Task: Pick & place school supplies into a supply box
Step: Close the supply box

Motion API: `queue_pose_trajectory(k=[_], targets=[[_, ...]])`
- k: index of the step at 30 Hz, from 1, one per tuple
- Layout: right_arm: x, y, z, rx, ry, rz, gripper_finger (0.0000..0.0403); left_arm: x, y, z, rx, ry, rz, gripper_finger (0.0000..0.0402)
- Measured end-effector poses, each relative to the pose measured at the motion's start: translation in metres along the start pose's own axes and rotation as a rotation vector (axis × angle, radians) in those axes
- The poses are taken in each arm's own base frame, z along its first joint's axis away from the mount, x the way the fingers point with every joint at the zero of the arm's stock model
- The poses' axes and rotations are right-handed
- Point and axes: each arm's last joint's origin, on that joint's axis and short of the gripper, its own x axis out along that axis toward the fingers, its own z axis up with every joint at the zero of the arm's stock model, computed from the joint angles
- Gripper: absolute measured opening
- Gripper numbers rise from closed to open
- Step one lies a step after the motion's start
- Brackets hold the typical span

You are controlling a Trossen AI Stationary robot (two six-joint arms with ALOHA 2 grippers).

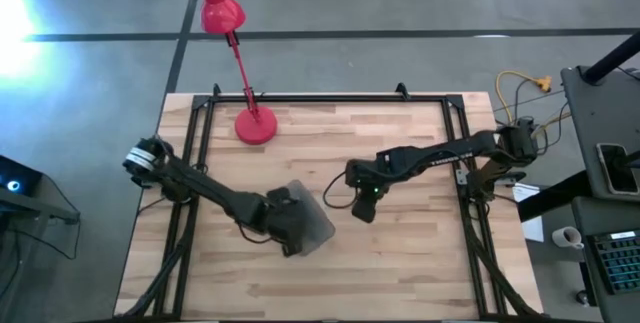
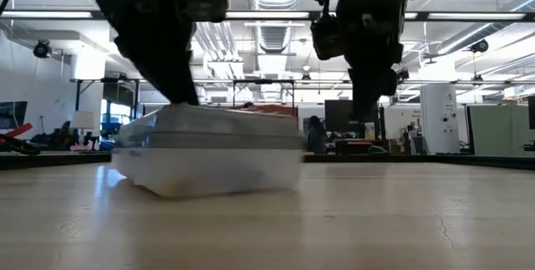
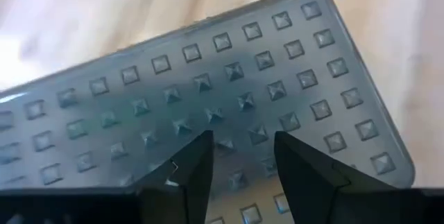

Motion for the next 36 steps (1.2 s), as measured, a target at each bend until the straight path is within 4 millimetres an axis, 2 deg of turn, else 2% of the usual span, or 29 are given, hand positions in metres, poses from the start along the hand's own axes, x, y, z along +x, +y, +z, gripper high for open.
queue_pose_trajectory(k=[3,5,7,12,14,19,24,30,36], targets=[[0.007,0.005,0.002,0.019,-0.072,0.055,0.0059,-0.025,0.01,0.005,-0.067,-0.039,0.061,0.0139],[0.01,0.006,0.003,0.044,-0.107,0.085,0.0059,-0.05,0.016,0.013,-0.148,-0.109,0.103,0.0138],[0.012,0.008,0.007,0.06,-0.15,0.122,0.0059,-0.073,0.022,0.011,-0.197,-0.134,0.142,0.0133],[0.017,0.012,0.016,0.083,-0.216,0.166,0.0059,-0.093,0.042,-0.009,-0.403,-0.034,0.235,0.0117],[0.022,0.014,0.022,0.089,-0.219,0.156,0.0059,-0.091,0.047,-0.02,-0.483,0.031,0.252,0.0111],[0.042,0.017,0.037,0.099,-0.225,0.116,0.006,-0.065,0.051,-0.048,-0.603,0.188,0.227,0.0104],[0.06,0.018,0.049,0.148,-0.238,0.051,0.006,-0.044,0.056,-0.069,-0.693,0.2,0.225,0.0104],[0.069,0.03,0.054,0.079,-0.16,0.156,0.0061,-0.017,0.065,-0.079,-0.716,0.141,0.147,0.0104],[0.07,0.045,0.046,-0.03,-0.09,0.23,0.0061,0.004,0.084,-0.08,-0.757,0.053,0.1,0.0104]])
